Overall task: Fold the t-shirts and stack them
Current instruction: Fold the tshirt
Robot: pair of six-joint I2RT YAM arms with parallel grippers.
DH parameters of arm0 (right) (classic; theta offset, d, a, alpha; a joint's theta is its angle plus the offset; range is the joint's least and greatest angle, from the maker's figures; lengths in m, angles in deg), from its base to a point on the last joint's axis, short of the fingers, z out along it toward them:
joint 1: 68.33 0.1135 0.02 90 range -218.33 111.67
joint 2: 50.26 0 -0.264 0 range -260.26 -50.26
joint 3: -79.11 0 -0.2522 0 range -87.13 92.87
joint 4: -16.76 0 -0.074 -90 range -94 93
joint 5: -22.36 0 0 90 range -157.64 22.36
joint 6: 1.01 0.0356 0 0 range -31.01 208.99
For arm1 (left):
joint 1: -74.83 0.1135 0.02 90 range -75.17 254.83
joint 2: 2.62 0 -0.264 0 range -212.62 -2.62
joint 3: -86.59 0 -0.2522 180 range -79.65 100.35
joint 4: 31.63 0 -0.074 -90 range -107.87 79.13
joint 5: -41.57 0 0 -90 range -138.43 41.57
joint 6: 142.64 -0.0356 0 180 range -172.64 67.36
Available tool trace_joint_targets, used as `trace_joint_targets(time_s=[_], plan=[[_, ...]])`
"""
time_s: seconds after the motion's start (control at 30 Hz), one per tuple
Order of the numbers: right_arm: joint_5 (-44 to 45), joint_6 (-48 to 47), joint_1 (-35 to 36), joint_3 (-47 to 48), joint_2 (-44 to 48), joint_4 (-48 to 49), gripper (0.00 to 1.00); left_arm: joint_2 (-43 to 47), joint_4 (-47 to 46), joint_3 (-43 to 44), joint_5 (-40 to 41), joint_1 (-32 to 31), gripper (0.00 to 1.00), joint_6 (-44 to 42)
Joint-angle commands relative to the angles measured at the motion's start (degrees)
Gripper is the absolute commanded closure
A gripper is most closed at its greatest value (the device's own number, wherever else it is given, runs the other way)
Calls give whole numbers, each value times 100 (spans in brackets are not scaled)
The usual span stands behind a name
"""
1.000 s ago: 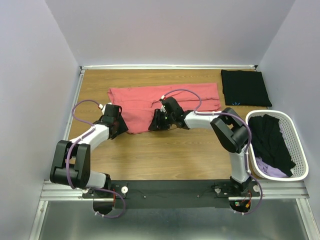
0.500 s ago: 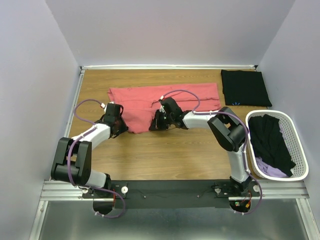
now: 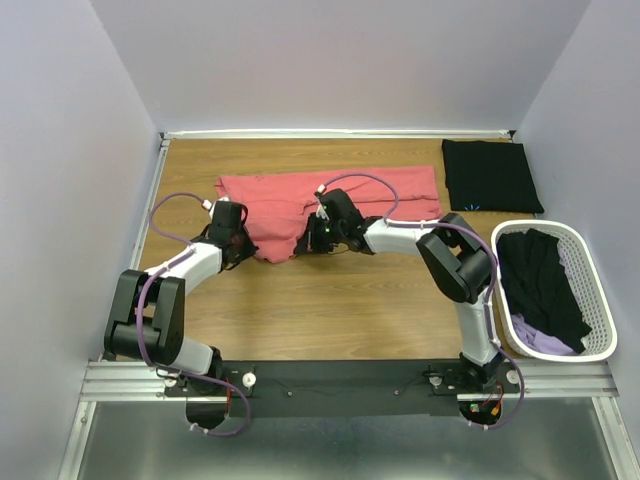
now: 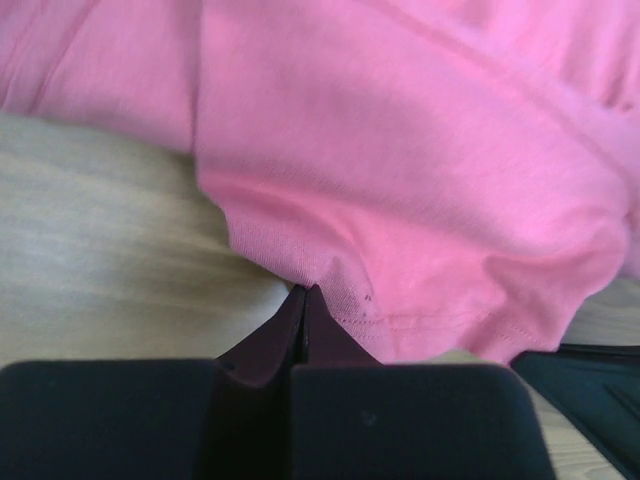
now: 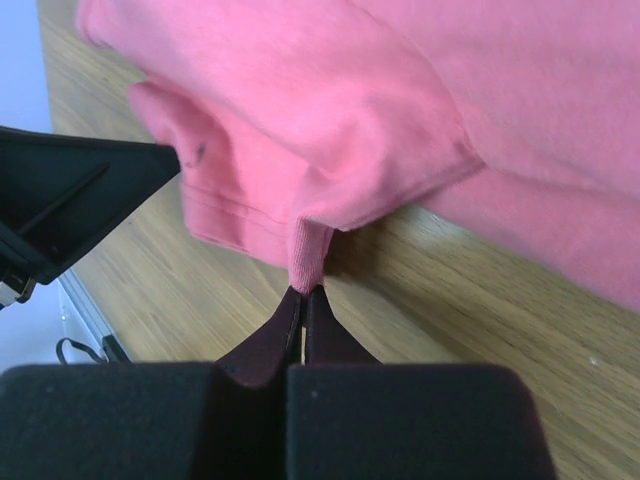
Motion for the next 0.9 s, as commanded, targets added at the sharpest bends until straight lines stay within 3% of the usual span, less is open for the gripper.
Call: trace_joint_targets(time_s=[0.0,0.23,0.63,0.87], plan=[[142,-164,44,367,56,-93,99,-146,-241,349,31,-22,100,-40],[345,-384,-158,771,39,-277,100,-128,-294,910,224,-22,100,-329],[-94,-1043,-1011,2133,-997,-435,99,-1569,-469,2791,400,48,100,-954],[-297,-1254,-1186,2959,-1665,-471,95,-2211,-751,3267,356,145,100,-1129]])
